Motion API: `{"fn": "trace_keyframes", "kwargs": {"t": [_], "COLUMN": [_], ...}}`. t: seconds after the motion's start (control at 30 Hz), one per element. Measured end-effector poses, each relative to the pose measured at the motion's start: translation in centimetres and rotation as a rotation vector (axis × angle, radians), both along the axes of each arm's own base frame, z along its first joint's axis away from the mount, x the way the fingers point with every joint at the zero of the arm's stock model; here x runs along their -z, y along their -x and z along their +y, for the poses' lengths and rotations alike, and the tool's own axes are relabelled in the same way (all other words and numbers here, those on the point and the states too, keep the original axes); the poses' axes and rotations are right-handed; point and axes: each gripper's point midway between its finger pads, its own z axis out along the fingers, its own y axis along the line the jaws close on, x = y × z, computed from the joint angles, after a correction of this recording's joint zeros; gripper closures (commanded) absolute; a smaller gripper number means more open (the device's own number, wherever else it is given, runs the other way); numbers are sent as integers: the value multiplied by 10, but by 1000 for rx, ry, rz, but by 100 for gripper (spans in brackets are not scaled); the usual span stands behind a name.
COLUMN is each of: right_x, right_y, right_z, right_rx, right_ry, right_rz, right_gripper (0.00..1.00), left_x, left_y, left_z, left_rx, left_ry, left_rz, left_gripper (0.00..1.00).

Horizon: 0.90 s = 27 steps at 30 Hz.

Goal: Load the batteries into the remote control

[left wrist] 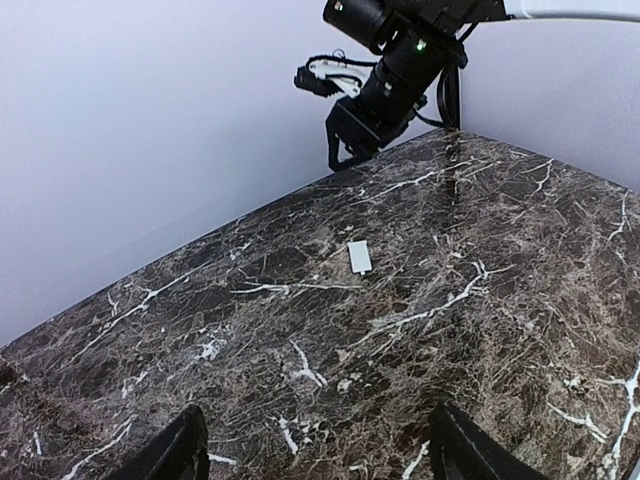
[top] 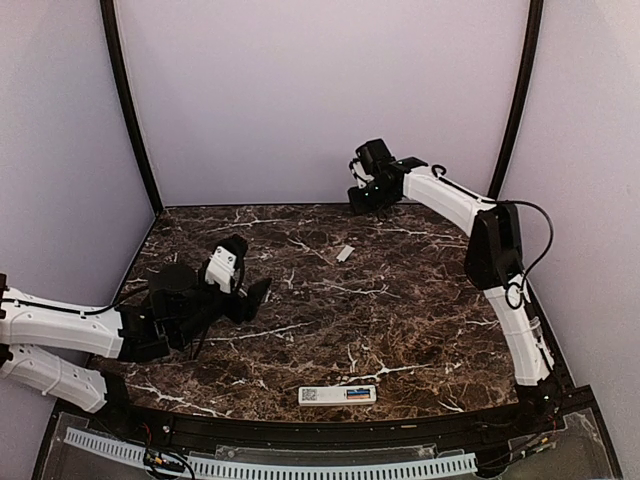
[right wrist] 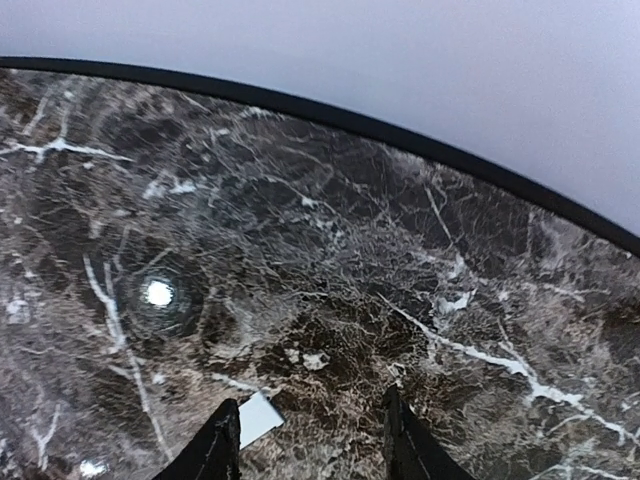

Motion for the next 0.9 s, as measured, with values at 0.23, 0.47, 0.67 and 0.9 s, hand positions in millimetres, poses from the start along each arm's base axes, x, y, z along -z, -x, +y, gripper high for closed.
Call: {"fn": "trace_keyframes", "kwargs": {"t": [0.23,0.47,0.67,0.9], "right_x": [101,99,100,115], "right_y": [0,1,0,3], "right_z": [-1,2,4,0], "right_rx": [40,50,63,66], "right_ry": [67,-6,-105,-172], "right_rz": [178,192,243,314], "right_gripper": [53,57,60,69], "left_x": [13,15,65,122], "left_y": [-45,-132,-193,-209], "left_z": [-16,-81,-135,-172], "left_rx": [-20,39,131,227], "left_ry": [-65,-87,-156,-219], "left_rz": [95,242,379,507], "left_gripper": [22,22,20,20]}}
